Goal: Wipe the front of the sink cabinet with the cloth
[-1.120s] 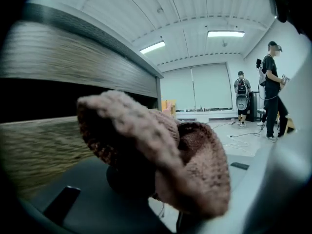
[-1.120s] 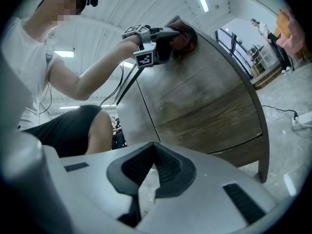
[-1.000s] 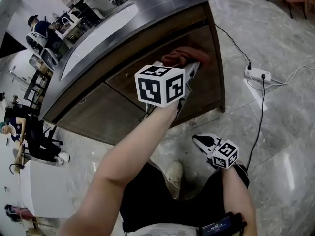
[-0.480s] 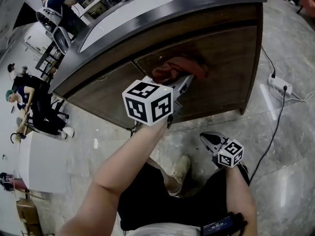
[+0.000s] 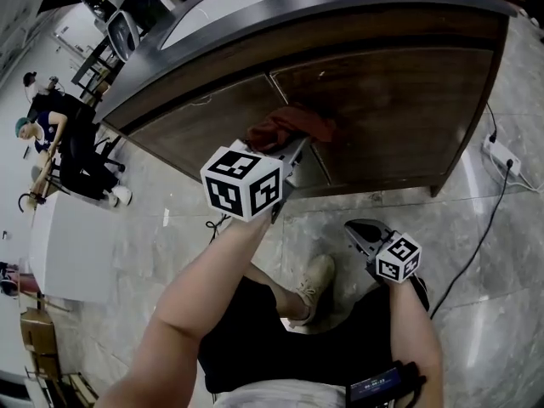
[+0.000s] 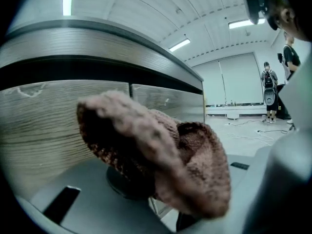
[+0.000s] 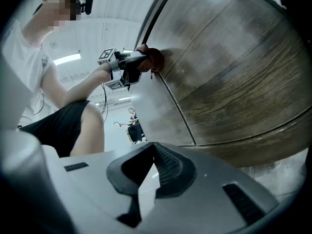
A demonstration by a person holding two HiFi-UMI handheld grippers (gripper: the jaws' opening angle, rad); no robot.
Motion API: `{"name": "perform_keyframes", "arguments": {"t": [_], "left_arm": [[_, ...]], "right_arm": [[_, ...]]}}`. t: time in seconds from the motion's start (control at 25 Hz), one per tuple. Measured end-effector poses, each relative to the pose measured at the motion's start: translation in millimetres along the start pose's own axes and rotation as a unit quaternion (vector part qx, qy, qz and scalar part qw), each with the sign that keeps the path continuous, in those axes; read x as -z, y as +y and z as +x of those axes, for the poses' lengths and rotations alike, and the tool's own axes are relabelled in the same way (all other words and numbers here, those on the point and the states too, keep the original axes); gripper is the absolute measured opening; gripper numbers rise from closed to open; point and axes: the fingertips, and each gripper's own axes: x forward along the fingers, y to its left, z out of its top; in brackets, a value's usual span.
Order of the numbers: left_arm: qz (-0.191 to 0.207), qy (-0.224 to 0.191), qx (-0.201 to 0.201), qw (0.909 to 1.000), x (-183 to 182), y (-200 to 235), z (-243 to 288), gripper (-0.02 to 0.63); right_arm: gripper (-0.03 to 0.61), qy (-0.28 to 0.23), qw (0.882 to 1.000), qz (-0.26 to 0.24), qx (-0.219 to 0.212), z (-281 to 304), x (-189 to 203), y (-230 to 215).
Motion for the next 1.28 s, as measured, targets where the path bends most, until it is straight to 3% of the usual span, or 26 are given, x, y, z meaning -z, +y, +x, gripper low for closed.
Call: {"name": "perform_keyframes", "arguments": {"t": [0.16, 0.28, 0.6, 0.88, 1.28], "left_arm": [[-0.035, 0.031, -0.006, 0.9989, 16, 21, -8, 0.121], [-0.033, 0.041, 0.004, 0.9986, 18, 15, -4, 0.121], [-0.012, 0.043, 0.086, 0.9952, 11, -40, 39, 0.121], [-0.031, 0.034, 0.138, 0.9894, -6, -83, 73, 0.121], [-0.007, 0.024, 0.202, 0.9790, -17, -159, 137, 0.121]], "right_arm": [[0.012, 0.020, 1.000, -0.020, -0.011, 8, 3, 9], [0.012, 0.036, 0.999, -0.037, -0.005, 6, 6, 11], [0.012, 0.026, 0.997, -0.057, 0.054, -27, -4, -12], [0.012, 0.022, 0.995, -0.057, 0.073, -50, -6, -10], [0.012, 0.007, 0.989, -0.061, 0.134, -103, -22, -20]]}}
